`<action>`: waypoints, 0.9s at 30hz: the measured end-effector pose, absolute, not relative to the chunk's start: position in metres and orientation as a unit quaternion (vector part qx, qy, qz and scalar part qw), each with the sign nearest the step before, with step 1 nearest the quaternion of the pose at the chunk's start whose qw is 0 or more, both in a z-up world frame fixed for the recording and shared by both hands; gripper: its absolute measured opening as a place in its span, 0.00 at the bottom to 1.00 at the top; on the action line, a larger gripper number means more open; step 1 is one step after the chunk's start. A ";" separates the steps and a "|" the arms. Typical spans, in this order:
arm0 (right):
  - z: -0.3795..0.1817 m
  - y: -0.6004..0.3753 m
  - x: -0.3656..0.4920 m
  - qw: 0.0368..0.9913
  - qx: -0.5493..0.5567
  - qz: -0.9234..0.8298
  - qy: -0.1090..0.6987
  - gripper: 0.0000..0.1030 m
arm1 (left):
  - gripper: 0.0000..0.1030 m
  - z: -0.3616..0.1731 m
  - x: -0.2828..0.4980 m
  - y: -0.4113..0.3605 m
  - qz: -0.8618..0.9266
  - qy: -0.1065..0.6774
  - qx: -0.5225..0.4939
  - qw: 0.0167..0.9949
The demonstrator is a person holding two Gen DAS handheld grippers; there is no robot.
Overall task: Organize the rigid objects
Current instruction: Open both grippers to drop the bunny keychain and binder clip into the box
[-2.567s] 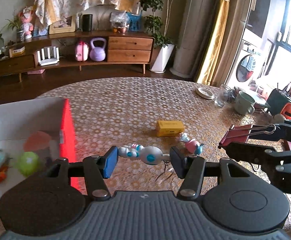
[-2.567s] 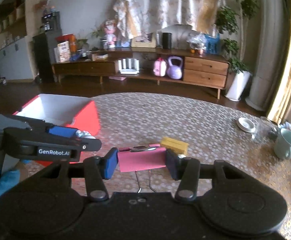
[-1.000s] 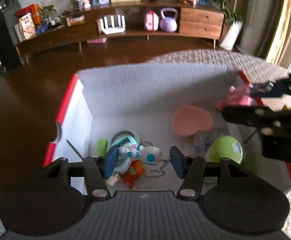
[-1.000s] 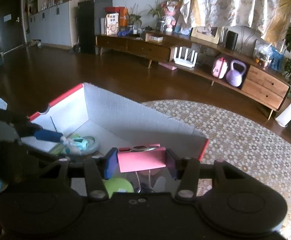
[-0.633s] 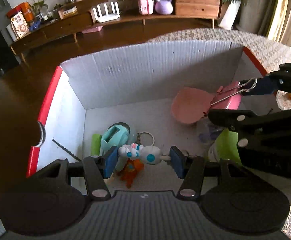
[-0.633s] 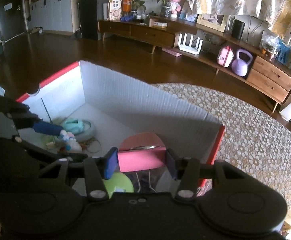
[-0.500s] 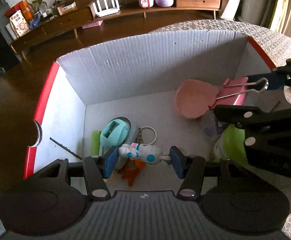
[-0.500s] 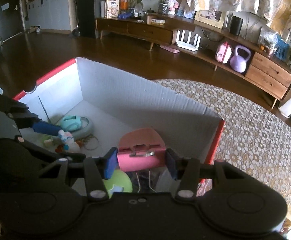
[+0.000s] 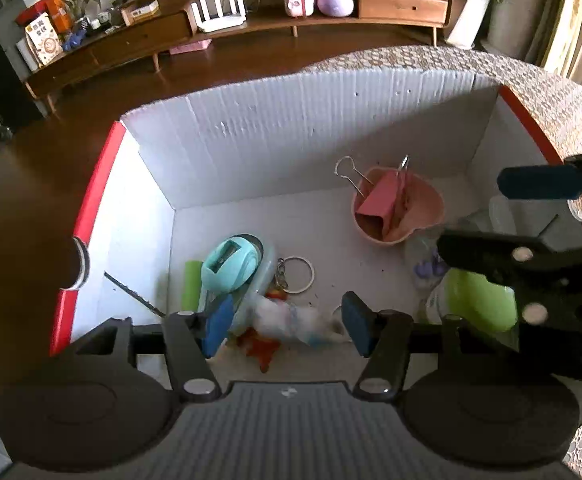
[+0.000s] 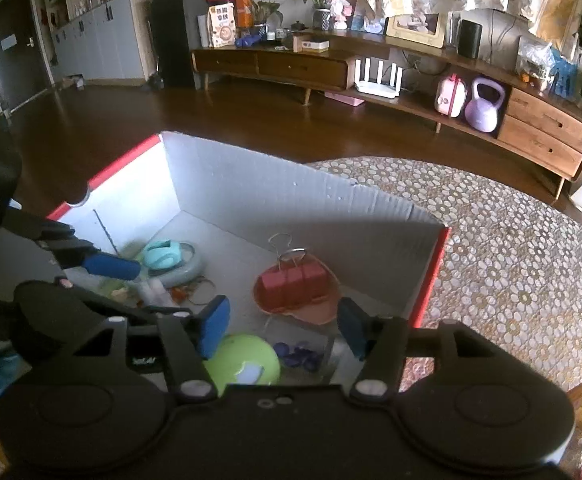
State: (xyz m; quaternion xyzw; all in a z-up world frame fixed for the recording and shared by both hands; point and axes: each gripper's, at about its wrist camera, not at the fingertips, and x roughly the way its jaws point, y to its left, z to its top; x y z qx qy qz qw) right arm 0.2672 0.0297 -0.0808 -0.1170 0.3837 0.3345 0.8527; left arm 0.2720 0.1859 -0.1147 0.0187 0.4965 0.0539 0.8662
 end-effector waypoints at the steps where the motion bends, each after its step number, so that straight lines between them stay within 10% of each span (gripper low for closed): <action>1: -0.079 0.027 0.267 0.852 -0.113 0.337 0.384 0.59 | 0.65 -0.114 0.271 0.187 0.054 0.494 0.014 0.868; 27: -0.019 -0.034 0.209 0.869 -0.056 0.364 0.329 0.99 | 0.70 -0.055 0.220 0.156 0.039 0.424 0.004 0.905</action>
